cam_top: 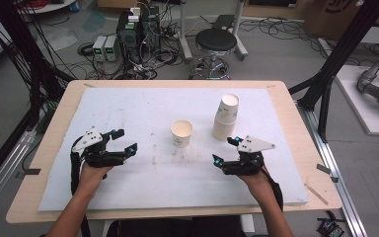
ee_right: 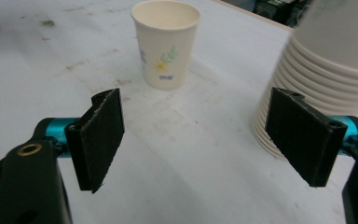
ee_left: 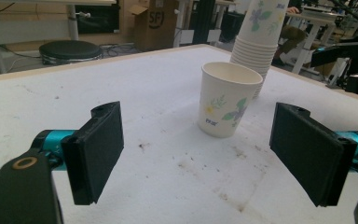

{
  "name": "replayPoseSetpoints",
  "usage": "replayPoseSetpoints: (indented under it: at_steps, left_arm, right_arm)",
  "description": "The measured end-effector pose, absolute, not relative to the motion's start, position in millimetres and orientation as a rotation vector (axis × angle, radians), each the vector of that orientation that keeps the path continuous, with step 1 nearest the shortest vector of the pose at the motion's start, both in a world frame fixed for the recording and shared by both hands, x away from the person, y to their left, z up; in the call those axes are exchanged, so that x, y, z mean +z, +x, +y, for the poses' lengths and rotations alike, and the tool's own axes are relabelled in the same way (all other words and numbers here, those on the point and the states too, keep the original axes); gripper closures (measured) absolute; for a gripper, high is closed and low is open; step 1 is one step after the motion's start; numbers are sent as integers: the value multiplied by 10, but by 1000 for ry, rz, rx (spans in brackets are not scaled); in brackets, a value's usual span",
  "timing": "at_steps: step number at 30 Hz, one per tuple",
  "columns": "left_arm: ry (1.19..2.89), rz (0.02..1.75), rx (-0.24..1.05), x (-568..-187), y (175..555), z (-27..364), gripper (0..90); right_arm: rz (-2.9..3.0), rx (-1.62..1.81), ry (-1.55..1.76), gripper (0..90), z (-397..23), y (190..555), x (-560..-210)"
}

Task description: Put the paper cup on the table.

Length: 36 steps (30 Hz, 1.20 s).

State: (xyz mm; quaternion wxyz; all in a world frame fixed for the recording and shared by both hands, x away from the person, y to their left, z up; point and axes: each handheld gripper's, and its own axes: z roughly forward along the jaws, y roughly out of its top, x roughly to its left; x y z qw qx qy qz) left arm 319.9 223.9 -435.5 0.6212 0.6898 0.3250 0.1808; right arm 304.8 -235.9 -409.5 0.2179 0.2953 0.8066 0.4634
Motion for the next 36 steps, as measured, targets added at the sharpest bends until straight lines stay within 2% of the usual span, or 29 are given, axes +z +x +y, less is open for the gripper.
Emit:
replayPoseSetpoints:
  at_steps: [14, 36]
  left_arm:
    - [1566, 701, 451, -4293, 3096, 2224, 181]
    - [1559, 693, 452, -4275, 3103, 2223, 181]
  right_arm:
    - [2110, 1305, 856, 200, -2759, 2826, -4022]
    - [2098, 1305, 874, 200, -2786, 2822, -4028]
